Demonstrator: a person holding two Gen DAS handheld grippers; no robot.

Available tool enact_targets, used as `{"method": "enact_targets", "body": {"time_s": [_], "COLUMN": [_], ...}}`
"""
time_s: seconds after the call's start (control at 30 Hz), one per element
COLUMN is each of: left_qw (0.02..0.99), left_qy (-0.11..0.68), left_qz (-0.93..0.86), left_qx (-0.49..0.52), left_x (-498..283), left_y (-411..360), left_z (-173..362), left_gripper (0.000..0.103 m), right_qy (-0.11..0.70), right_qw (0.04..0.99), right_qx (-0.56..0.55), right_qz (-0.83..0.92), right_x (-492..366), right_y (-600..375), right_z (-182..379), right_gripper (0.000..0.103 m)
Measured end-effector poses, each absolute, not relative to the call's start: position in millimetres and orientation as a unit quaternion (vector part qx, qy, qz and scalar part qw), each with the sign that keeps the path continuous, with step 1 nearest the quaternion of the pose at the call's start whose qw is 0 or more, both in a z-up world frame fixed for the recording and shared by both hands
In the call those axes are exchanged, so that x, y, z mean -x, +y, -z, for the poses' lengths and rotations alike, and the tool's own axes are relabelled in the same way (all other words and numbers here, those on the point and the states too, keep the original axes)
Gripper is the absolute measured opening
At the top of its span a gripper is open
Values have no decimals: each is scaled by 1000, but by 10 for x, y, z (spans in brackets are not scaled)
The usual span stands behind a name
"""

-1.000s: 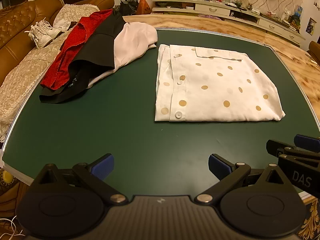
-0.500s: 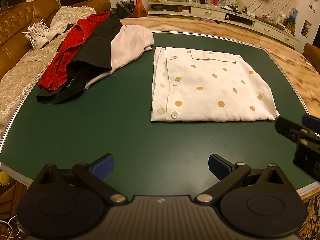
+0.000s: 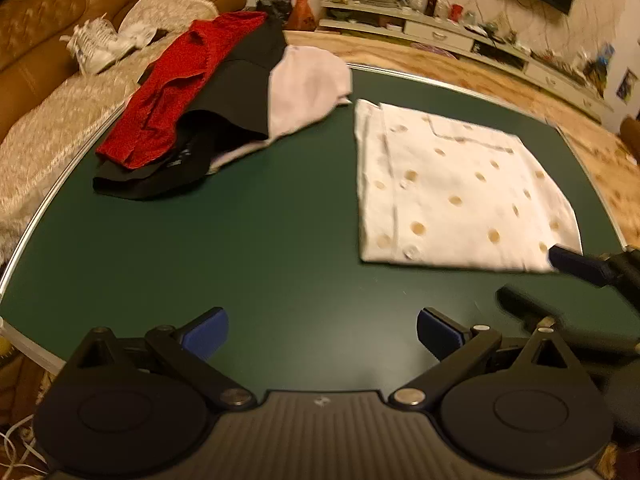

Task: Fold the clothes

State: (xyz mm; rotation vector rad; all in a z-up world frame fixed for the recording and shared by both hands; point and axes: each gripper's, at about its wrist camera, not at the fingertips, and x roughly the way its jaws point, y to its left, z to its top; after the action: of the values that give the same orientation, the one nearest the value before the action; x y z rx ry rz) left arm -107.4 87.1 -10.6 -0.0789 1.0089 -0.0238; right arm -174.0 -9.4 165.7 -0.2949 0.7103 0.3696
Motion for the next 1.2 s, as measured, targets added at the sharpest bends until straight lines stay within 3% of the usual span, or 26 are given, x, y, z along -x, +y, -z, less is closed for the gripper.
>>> {"method": "enact_targets", "body": {"time_s": [0.27,0.6,0.63,0.7,0.73,0.8,0.93,1.2], "left_qw": [866,840,836,828,823,813,791,749], "left_qy": [490,519,522,530,534,542,552,570], "left_qz": [37,81,86,92,95,104,124,160], "left_qx": [88,139,146,160,167,184,234,298], "left_x": [740,300,253,168,125,38,-180,-662], "left_y": [1133,1123,1119,1106,1098,1086,1060,781], "left_z": [71,173,186,201,212,235,272,443], "left_gripper": [103,103,103,103,103,103,103,103], "right_qy": [295,270,265,270,276,279,274,306], "right_qw": [870,832,830,824,825,831,867,919], "right_qx": [298,402,413,425,423,408,337,84], "right_qz": [-260,-269,-266,-261,-255,-255,-242,-233], "right_x": [1707,1446,1419,1346,1301,1244,1232,1118], "right_y": [493,734,742,749,738,693,528,-256], "right_z": [-1304,-1062,-1042,-990,-967,-948,-1097,-1623], "right_gripper": [62,62,60,24,17,12,11,8]}}
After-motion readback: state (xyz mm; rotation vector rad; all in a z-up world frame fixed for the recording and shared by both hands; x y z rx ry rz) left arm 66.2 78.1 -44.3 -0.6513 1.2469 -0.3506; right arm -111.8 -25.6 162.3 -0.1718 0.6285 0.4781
